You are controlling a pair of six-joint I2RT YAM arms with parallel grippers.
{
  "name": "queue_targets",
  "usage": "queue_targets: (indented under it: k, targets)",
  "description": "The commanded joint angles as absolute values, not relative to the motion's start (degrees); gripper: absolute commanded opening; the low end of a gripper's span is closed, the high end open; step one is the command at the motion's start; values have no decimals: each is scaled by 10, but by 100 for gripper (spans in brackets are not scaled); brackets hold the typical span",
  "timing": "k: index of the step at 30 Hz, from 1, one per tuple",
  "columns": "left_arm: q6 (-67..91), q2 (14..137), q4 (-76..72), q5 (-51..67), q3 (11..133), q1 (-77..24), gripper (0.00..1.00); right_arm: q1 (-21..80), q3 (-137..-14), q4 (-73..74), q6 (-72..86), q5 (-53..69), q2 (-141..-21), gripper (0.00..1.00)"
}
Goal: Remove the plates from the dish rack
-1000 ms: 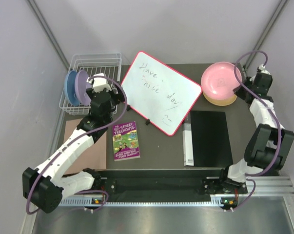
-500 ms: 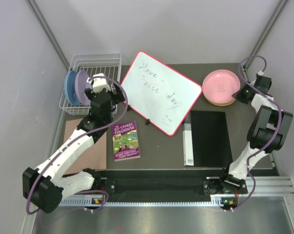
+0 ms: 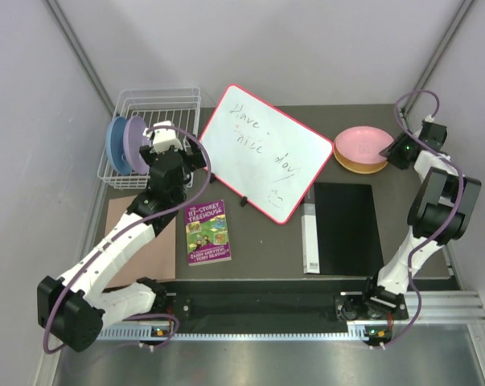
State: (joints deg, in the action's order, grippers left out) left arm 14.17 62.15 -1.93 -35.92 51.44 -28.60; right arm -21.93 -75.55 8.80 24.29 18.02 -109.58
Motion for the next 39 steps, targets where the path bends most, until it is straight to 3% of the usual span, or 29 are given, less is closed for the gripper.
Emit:
queue_targets:
  k: [1, 3, 9, 18, 29, 34, 39]
  targets:
    - [132, 621, -45, -374, 515, -282, 99, -221, -779, 76, 243, 184, -1089, 56]
    - [129, 625, -47, -374, 515, -280, 99, -221, -774, 78, 239, 176, -1079, 63]
    - [70, 657, -60, -419, 530, -255, 99, -218, -743, 110, 214, 109, -986, 70]
    - [73, 714, -66, -376, 560, -99, 98, -180, -639, 110, 200, 85, -778, 73]
    - [62, 800, -58, -383, 606, -25, 94, -135, -621, 123, 194, 120, -724, 74]
    - [84, 840, -58, -340, 621, 11, 83, -133, -619, 120, 192, 131, -736, 74]
    - [87, 886, -61, -337, 633, 17, 62, -131, -621, 120, 189, 143, -755, 73]
